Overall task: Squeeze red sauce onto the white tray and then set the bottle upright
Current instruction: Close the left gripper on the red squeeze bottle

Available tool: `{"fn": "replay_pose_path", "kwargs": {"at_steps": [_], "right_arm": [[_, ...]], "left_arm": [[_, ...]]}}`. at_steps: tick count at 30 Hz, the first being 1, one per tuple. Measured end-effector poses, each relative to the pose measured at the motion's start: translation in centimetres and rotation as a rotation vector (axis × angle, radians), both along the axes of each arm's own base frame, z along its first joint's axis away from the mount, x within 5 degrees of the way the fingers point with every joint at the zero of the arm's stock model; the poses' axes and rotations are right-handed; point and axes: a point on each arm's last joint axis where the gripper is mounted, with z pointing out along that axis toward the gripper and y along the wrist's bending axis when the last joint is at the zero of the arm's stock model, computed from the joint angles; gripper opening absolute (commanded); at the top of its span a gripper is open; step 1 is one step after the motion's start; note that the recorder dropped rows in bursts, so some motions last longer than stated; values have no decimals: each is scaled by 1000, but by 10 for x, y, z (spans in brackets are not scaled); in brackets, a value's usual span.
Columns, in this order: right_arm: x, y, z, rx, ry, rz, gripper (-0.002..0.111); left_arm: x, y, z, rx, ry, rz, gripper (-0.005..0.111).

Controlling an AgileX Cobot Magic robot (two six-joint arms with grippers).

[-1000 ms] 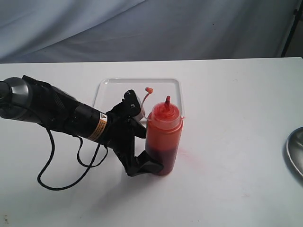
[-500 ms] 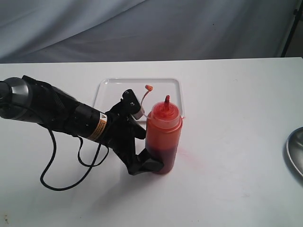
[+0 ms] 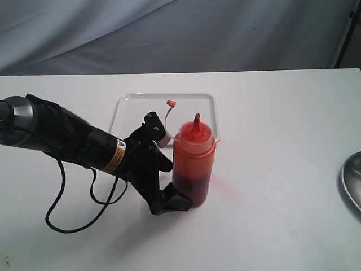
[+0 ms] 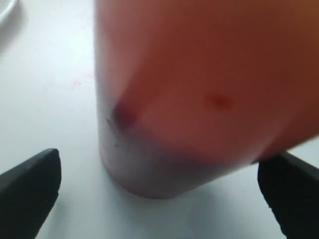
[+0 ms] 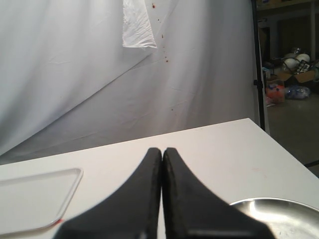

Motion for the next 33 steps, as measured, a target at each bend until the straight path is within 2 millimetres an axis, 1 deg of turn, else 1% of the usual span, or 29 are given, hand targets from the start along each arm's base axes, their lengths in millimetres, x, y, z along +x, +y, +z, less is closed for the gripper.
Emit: {"fn": "replay_pose_path", "kwargs": {"at_steps": [8, 16, 24, 26, 28, 30, 33], "right_arm": [[0, 0, 0, 0, 0, 0, 0], [0, 0, 0, 0, 0, 0, 0], [0, 0, 0, 0, 0, 0, 0], [0, 0, 0, 0, 0, 0, 0], [0, 0, 0, 0, 0, 0, 0], [0, 0, 0, 0, 0, 0, 0], [0, 0, 0, 0, 0, 0, 0]], "left_arm": [[0, 1, -1, 13, -55, -46, 105], [6, 5, -4, 72, -110, -16, 105], [6, 5, -4, 81, -161, -70, 105], [6, 5, -8, 87, -165, -84, 105], [10, 2, -18, 85, -153, -94, 105], [17, -4, -20, 53, -146, -93, 105], [20, -7, -21, 35, -139, -97, 105]]}}
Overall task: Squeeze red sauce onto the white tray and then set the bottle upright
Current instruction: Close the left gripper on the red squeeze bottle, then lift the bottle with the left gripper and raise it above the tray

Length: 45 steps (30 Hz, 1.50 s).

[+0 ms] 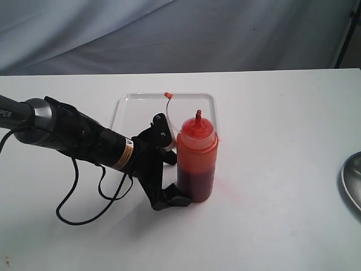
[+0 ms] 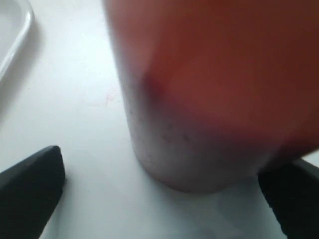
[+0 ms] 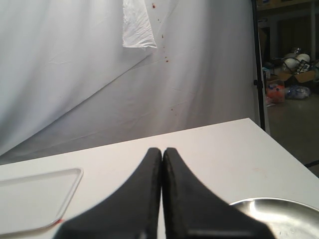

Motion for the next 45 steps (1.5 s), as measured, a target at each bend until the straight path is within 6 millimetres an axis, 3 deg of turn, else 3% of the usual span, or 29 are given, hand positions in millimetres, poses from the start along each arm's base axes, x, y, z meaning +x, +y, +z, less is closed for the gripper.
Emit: {"fn": "replay_pose_path", "kwargs": {"at_steps": [12, 24, 34, 45], "right_arm": [[0, 0, 0, 0, -2, 0, 0], [0, 0, 0, 0, -2, 0, 0], [0, 0, 0, 0, -4, 0, 0], [0, 0, 0, 0, -4, 0, 0]], "left_arm": [[4, -3, -1, -43, -36, 2, 105], [13, -11, 11, -170, -44, 79, 105], [9, -17, -9, -265, 71, 108, 105], [14, -19, -3, -344, 54, 163, 105]]}}
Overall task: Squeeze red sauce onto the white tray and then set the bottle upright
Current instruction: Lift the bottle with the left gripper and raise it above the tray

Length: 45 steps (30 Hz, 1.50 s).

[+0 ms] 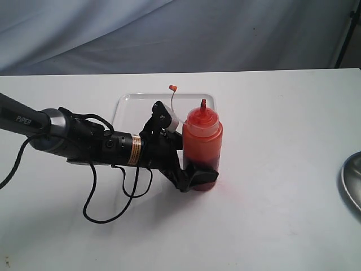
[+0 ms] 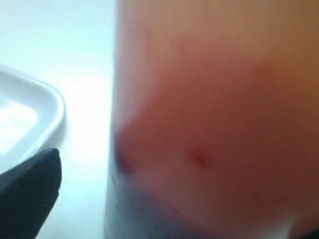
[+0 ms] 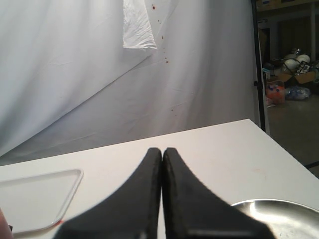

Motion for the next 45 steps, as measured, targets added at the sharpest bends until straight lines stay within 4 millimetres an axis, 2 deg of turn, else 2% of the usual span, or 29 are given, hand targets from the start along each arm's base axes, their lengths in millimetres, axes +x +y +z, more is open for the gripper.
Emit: {"fn": "replay_pose_path", "kwargs": {"at_steps": [8, 24, 26, 33, 45], "right_arm": [[0, 0, 0, 0, 0, 0, 0], [0, 0, 0, 0, 0, 0, 0], [0, 0, 0, 0, 0, 0, 0], [0, 0, 0, 0, 0, 0, 0], [0, 0, 0, 0, 0, 0, 0]], "left_arm": [[-3, 1, -20, 11, 26, -9, 105], [9, -5, -14, -9, -24, -15, 102], [9, -5, -14, -9, -24, -15, 94], [9, -5, -21, -12, -18, -19, 55], [9, -7, -24, -26, -65, -47, 8]]}}
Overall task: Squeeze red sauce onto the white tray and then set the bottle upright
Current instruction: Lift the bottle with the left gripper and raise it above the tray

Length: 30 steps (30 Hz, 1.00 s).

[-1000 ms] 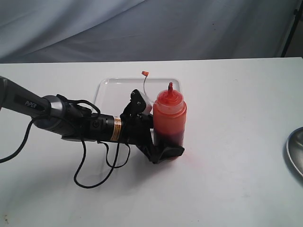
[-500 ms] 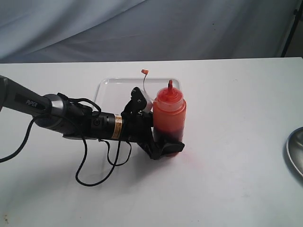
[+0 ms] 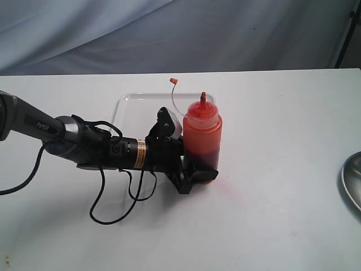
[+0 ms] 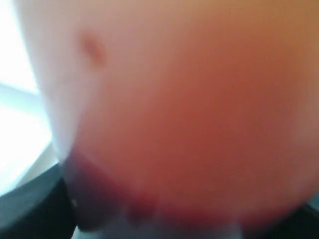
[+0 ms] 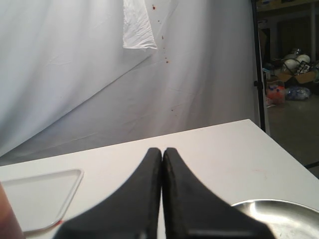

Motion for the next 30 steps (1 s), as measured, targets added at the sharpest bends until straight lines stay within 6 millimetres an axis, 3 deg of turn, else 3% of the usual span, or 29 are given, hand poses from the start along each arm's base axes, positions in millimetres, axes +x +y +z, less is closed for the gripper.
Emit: {"fn": "replay_pose_path", "kwargs": {"at_steps": [2, 17, 24, 30], "right_arm": [[0, 0, 0, 0, 0, 0, 0], [0, 0, 0, 0, 0, 0, 0], [0, 1, 0, 61, -2, 18, 0], [0, 9, 1, 79, -8, 155, 0]], "left_arm": [[0, 0, 0, 4, -17, -8, 0], [-1, -1, 5, 8, -91, -61, 0], [0, -2, 48, -15, -195, -92, 0], [-5, -2, 88, -26, -246, -141, 0]]}}
